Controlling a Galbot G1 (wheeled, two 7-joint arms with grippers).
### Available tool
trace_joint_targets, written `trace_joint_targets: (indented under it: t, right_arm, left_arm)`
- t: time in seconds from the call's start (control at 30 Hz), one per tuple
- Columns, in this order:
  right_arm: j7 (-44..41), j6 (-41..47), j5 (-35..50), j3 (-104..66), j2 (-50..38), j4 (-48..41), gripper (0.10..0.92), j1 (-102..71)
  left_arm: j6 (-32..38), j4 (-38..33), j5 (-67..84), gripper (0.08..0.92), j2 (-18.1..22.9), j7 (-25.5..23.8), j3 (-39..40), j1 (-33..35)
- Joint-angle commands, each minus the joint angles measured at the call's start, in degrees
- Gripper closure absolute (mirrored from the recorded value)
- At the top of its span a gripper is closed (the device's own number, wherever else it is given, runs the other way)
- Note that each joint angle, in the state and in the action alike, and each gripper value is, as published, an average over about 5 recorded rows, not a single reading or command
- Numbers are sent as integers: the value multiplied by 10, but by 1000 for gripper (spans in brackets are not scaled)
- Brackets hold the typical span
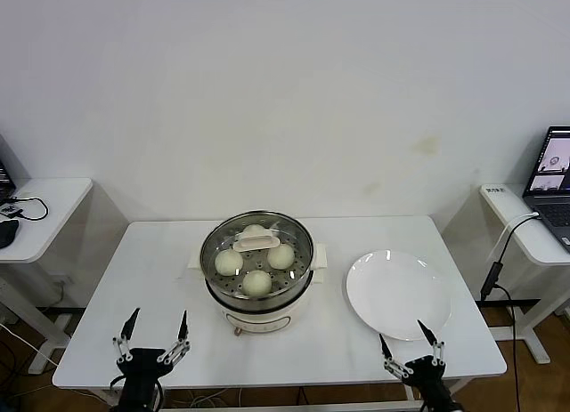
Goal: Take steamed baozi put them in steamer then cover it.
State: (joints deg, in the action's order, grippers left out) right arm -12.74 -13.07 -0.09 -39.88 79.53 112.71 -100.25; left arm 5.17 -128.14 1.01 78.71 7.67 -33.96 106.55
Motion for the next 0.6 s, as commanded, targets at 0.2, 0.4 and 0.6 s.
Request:
trace_joint_targets:
  t: [0.2,0.4,0.6]
  right_arm:
    - [-4,19,16,7,-17,12,203,-17]
    - [-7,25,17,17,-17,18,203,-20]
    - [-10,31,15,26,-17,20,202,-20]
  left_arm:
    - [79,42,91,177,9,10,-17,46]
    - [84,51,77,177,9,5,-13,47]
    - [83,52,65,177,9,1,-6,45]
